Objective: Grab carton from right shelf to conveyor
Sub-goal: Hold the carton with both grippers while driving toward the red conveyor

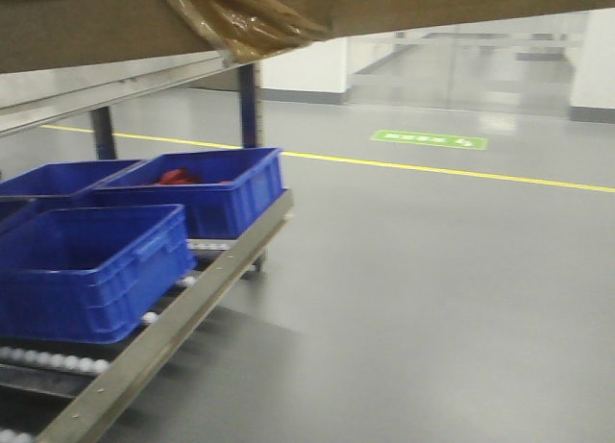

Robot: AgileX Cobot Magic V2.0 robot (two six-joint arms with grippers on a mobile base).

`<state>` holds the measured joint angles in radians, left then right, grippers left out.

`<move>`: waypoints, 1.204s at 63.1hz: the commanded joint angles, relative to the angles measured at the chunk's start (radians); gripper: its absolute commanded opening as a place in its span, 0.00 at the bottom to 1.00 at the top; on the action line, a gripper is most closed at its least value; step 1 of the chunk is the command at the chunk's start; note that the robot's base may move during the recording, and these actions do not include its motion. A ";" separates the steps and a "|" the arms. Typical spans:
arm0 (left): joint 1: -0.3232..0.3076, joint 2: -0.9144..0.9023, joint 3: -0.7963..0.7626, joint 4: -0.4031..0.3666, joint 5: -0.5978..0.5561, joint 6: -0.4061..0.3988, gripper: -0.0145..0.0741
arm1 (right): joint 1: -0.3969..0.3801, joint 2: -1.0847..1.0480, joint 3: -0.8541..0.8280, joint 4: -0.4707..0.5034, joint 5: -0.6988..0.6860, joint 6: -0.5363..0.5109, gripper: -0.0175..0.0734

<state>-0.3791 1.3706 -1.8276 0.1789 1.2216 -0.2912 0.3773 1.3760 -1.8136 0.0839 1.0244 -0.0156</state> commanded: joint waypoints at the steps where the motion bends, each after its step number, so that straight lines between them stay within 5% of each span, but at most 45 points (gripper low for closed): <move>1: -0.005 -0.014 -0.007 -0.010 -0.012 0.007 0.15 | -0.005 -0.012 -0.005 -0.021 -0.071 -0.001 0.12; 76: -0.005 -0.014 -0.007 -0.010 -0.012 0.007 0.15 | -0.005 -0.012 -0.005 -0.021 -0.071 -0.001 0.12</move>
<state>-0.3791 1.3706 -1.8276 0.1789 1.2216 -0.2912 0.3773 1.3760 -1.8136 0.0839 1.0244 -0.0156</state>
